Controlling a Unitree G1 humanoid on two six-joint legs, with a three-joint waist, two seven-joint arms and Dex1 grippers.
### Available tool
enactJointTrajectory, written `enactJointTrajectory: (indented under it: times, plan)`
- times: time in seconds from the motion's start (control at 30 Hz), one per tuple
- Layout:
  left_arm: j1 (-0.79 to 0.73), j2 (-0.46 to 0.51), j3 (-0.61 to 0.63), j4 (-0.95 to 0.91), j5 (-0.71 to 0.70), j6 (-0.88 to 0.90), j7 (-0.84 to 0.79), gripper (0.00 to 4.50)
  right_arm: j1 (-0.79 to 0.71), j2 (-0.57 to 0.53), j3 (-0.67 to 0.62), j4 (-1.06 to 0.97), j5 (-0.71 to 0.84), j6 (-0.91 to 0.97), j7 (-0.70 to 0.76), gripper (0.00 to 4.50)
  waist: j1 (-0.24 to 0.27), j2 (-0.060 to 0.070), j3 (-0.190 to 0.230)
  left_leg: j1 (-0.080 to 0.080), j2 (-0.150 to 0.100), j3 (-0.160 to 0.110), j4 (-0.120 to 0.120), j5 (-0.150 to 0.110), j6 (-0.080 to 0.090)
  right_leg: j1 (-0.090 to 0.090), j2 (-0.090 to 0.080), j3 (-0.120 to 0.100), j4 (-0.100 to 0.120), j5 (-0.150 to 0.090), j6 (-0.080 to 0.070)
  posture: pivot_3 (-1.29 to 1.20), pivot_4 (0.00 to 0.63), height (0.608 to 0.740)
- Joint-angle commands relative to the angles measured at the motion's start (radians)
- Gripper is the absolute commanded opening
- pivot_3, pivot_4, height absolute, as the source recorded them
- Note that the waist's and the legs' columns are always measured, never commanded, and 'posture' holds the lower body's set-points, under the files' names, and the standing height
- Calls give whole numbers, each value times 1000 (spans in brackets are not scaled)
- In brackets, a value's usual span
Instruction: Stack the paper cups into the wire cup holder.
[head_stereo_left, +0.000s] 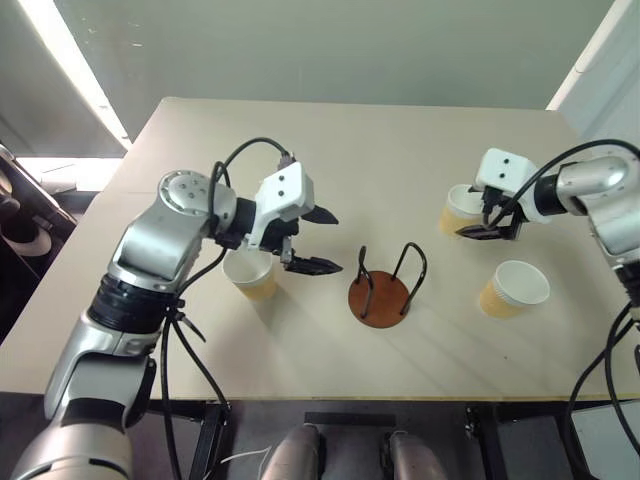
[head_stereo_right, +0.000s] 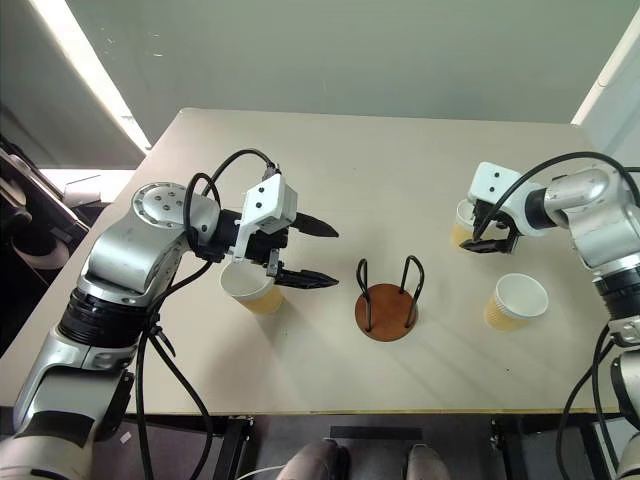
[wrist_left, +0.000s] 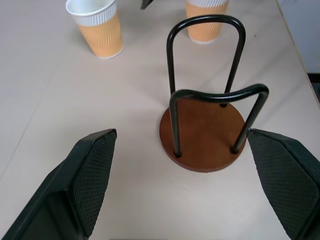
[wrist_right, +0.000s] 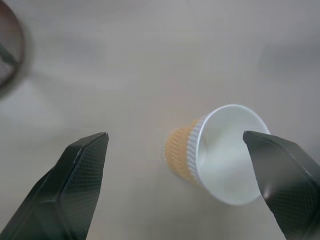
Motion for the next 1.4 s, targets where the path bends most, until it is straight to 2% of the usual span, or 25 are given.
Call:
enactJointTrajectory:
  times: [0.03,0.23,0.33,0.5,0.67,0.7,0.83,0.93,1.07,1.23,1.4]
  plan:
    - [-3,6,25,-37,-14,8,15,4466,-55,14,12,97,-93,-85,27,4500,1,0,0,0,0,0,0,0,0,0,0,0,0,0,0,0,150,740]
    - [3,3,15,-48,-16,15,30,4466,-110,82,23,278,-192,-190,37,4500,-1,0,0,0,0,0,0,0,0,0,0,0,0,0,-1,0,150,740]
    - [3,4,8,-45,-13,11,33,4500,-130,115,19,350,-228,-228,30,3943,-1,0,0,0,0,0,-1,0,-1,0,0,0,0,0,-1,0,150,740]
    - [2,5,1,-46,-13,13,32,4500,-151,147,-3,399,-244,-252,44,2137,0,0,0,0,0,0,-1,-1,-1,0,0,0,0,0,-1,0,150,740]
    - [0,11,-4,-43,-11,9,24,4500,-149,138,-32,361,-222,-226,102,254,1,0,0,-1,0,0,-2,-1,-2,0,0,0,0,0,-1,0,150,740]
    - [0,11,-4,-42,-11,9,23,4500,-144,131,-38,344,-218,-218,118,44,1,0,0,-1,0,0,-2,-1,-2,0,0,0,1,0,-1,0,150,740]
    - [2,17,-4,-43,-16,13,14,4500,-123,92,-77,254,-195,-179,177,44,1,0,0,-1,0,0,-5,-1,-2,0,0,0,1,0,-1,0,150,740]
    - [4,26,1,-44,-24,20,6,4500,-109,47,-128,110,-140,-96,248,44,3,0,0,-2,0,0,-6,-1,-2,0,0,0,-1,0,-2,0,150,740]
    - [12,43,18,-48,-51,38,-10,4500,-96,-32,-210,-190,-25,80,353,44,0,1,1,-3,1,0,-7,-1,-2,-1,0,-1,-2,0,-2,0,150,740]
    - [12,56,40,-33,-72,26,-17,4500,-120,-75,-281,-580,199,426,421,44,-4,1,1,-2,2,0,-9,-1,-3,-1,1,-1,-3,-1,-4,0,150,740]
    - [-9,63,57,1,-57,-15,0,4500,-147,-85,-288,-757,332,609,389,44,-4,1,1,-1,2,0,-8,-1,-3,-1,2,-1,-5,-1,-4,0,150,740]
